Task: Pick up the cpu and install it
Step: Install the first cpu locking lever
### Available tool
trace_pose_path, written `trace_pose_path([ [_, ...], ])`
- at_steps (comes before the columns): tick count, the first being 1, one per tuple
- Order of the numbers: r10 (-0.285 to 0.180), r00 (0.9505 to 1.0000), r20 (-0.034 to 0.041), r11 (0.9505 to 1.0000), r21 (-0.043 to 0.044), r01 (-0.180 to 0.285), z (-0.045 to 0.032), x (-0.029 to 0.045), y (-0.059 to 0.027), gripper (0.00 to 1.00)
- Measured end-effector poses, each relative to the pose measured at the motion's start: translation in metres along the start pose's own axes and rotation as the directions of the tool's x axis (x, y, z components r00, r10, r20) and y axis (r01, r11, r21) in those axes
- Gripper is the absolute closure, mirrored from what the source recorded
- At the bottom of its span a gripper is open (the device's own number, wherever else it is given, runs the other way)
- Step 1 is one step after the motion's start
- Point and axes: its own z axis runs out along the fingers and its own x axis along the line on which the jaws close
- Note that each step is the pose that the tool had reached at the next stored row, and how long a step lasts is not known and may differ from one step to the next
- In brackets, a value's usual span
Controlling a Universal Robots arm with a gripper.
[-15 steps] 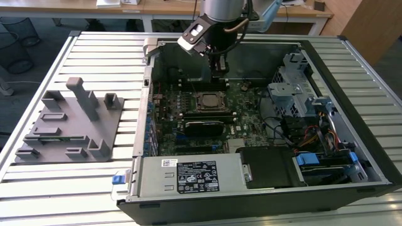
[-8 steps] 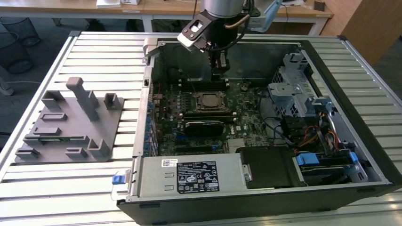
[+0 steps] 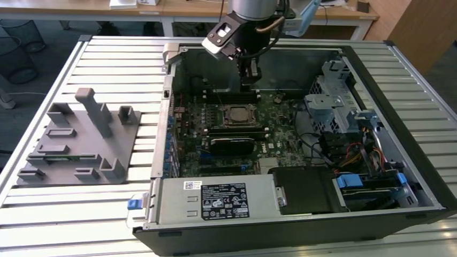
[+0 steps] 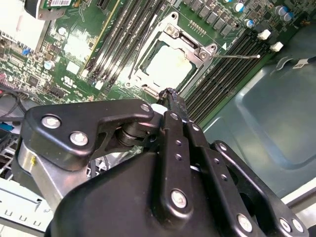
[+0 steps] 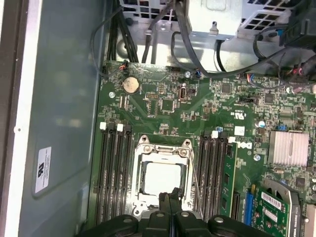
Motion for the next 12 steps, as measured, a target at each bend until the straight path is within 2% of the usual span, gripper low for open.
trace_pose_path([
  [3, -0.055, 0.9985, -0.0004, 0.9985, -0.001, 0.055, 0.0002, 0.0, 0.0, 0.89],
  [6, -0.109, 0.994, -0.0009, 0.994, -0.002, 0.109, 0.0006, 0.0, 0.0, 0.89],
  [12, -0.211, 0.9775, -0.0016, 0.9775, -0.0041, 0.211, 0.0014, 0.0, 0.0, 0.89],
])
